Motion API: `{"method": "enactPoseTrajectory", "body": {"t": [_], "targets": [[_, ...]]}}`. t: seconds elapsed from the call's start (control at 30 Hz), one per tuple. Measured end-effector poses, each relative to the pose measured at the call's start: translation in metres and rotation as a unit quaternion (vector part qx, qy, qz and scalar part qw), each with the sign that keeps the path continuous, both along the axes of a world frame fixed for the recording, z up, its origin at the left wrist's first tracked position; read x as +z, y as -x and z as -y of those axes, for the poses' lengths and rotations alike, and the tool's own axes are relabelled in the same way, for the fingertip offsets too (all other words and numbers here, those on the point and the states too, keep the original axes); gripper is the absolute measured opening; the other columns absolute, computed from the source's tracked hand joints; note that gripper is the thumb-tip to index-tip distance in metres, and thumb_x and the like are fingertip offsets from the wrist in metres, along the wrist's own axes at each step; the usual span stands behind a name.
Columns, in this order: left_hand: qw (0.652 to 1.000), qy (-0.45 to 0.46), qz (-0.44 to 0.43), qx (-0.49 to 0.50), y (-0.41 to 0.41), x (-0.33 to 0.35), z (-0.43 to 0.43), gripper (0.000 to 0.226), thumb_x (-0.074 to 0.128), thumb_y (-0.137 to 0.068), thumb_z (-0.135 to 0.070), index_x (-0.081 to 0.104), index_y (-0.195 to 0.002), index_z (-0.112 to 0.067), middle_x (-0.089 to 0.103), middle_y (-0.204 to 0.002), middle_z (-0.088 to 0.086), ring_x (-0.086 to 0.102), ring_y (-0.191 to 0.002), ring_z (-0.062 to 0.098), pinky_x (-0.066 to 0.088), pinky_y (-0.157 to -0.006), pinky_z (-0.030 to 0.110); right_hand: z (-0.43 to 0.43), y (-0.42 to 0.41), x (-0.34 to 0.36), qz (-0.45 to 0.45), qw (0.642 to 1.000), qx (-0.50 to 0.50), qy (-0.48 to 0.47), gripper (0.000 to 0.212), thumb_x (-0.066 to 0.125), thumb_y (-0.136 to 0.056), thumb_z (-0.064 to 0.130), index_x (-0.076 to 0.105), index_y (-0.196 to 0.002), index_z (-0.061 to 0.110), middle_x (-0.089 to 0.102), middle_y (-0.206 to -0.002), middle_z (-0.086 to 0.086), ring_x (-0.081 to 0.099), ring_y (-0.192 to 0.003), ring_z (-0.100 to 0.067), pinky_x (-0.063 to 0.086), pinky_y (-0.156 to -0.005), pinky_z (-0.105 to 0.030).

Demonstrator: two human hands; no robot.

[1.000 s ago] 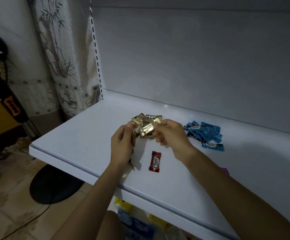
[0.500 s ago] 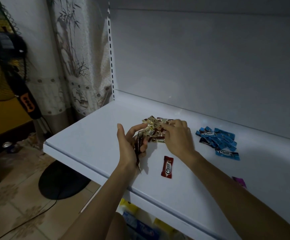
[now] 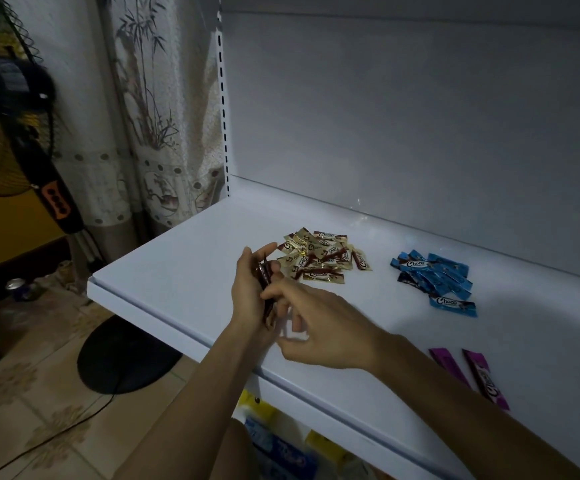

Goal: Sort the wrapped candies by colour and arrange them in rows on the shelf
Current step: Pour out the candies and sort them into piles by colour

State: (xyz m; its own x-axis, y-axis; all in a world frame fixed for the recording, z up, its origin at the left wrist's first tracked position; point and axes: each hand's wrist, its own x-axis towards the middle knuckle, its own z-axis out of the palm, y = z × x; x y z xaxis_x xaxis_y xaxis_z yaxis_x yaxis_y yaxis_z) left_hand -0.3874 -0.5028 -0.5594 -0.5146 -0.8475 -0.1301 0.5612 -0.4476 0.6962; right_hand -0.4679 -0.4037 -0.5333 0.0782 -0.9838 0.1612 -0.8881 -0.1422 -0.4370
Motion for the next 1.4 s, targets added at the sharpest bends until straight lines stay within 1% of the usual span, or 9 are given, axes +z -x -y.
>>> {"method": "enactPoseTrajectory", "body": {"t": [0.17, 0.33, 0.47, 0.77, 0.93, 1.07, 1.23, 1.3, 1.4], "targets": [[0.999, -0.032, -0.003, -0.033, -0.001, 0.004, -0.001, 0.044, 0.033, -0.1, -0.047, 0.059, -0.112, -0.015, 0.056, -0.075, 0.003, 0.055, -0.053, 0.012, 0.048, -0.049, 0.02, 0.012, 0.002, -0.006, 0.061, 0.996, -0.007, 0.066, 0.024, 0.062, -0.088, 0.02, 0.054, -0.111, 0.022, 0.058, -0.101, 0.005, 0.055, -0.082, -0.009, 0.05, -0.069, -0.027], [0.995, -0.011, -0.054, -0.087, -0.006, 0.006, -0.003, 0.032, 0.025, -0.095, -0.027, 0.054, -0.088, -0.014, 0.06, -0.078, 0.008, 0.061, -0.07, 0.019, 0.048, -0.067, 0.033, 0.033, 0.007, -0.018, 0.198, 0.971, -0.094, 0.091, 0.017, 0.065, -0.087, 0.02, 0.057, -0.102, 0.017, 0.058, -0.09, 0.002, 0.057, -0.079, -0.01, 0.051, -0.069, -0.026], [0.996, 0.028, -0.004, -0.082, -0.002, 0.002, -0.002, 0.032, 0.03, -0.098, -0.008, 0.057, -0.113, -0.015, 0.068, -0.104, 0.02, 0.065, -0.095, 0.03, 0.05, -0.088, 0.044, 0.045, 0.013, -0.015, 0.381, 0.906, -0.181, 0.039, 0.013, 0.064, -0.089, 0.019, 0.051, -0.092, 0.021, 0.055, -0.084, 0.003, 0.058, -0.071, -0.01, 0.051, -0.06, -0.027], [0.996, 0.063, 0.056, -0.018, 0.001, -0.003, 0.001, 0.035, 0.051, -0.097, -0.012, 0.048, -0.131, -0.018, 0.073, -0.095, 0.008, 0.069, -0.078, 0.014, 0.055, -0.07, 0.026, 0.039, 0.034, -0.002, 0.533, 0.813, -0.23, 0.055, 0.02, 0.064, -0.09, 0.02, 0.054, -0.102, 0.008, 0.066, -0.079, -0.005, 0.058, -0.052, -0.008, 0.044, -0.045, -0.019], [0.976, 0.162, 0.145, -0.002, 0.006, -0.004, -0.005, 0.037, 0.057, -0.094, -0.022, 0.046, -0.129, -0.024, 0.072, -0.088, 0.0, 0.067, -0.071, 0.004, 0.05, -0.061, 0.016, 0.045, 0.066, -0.013, 0.446, 0.818, -0.34, 0.126, 0.019, 0.065, -0.089, 0.016, 0.059, -0.106, 0.011, 0.067, -0.092, -0.006, 0.06, -0.063, -0.011, 0.044, -0.045, -0.014], [0.972, 0.174, 0.159, 0.014, 0.006, -0.007, -0.004, 0.047, 0.065, -0.087, -0.029, 0.046, -0.13, -0.025, 0.068, -0.076, 0.0, 0.057, -0.063, 0.004, 0.048, -0.06, 0.019, 0.049, 0.083, -0.03, 0.332, 0.86, -0.37, 0.117, 0.017, 0.07, -0.084, 0.015, 0.064, -0.099, 0.016, 0.068, -0.092, -0.002, 0.067, -0.083, -0.02, 0.058, -0.072, -0.035], [0.968, 0.199, 0.151, 0.017, 0.006, -0.005, -0.004, 0.026, 0.067, -0.085, -0.023, 0.064, -0.104, -0.005, 0.058, -0.063, -0.004, 0.045, -0.055, 0.006, 0.039, -0.05, 0.015, 0.05, 0.086, -0.033, 0.167, 0.896, -0.395, 0.113, 0.017, 0.074, -0.081, 0.022, 0.061, -0.092, 0.019, 0.06, -0.099, 0.001, 0.056, -0.085, -0.011, 0.039, -0.063, -0.015], [0.968, 0.208, 0.142, 0.015, 0.005, -0.002, -0.006, 0.015, 0.064, -0.089, -0.016, 0.064, -0.098, -0.004, 0.057, -0.058, -0.009, 0.045, -0.051, 0.003, 0.038, -0.048, 0.013, 0.047, 0.081, -0.026, 0.171, 0.891, -0.395, 0.145, 0.012, 0.071, -0.083, 0.027, 0.061, -0.086, 0.021, 0.057, -0.103, 0.0, 0.055, -0.085, -0.01, 0.041, -0.067, -0.016], [0.964, 0.23, 0.134, 0.009, 0.006, 0.0, -0.009, 0.011, 0.059, -0.093, -0.012, 0.063, -0.099, -0.005, 0.062, -0.058, -0.011, 0.048, -0.048, 0.001, 0.038, -0.047, 0.012, 0.033, 0.06, -0.007, 0.338, 0.862, -0.335, 0.174, 0.025, 0.058, -0.09, 0.042, 0.065, -0.087, 0.017, 0.064, -0.081, 0.002, 0.057, -0.066, -0.003, 0.041, -0.053, -0.012]]}}
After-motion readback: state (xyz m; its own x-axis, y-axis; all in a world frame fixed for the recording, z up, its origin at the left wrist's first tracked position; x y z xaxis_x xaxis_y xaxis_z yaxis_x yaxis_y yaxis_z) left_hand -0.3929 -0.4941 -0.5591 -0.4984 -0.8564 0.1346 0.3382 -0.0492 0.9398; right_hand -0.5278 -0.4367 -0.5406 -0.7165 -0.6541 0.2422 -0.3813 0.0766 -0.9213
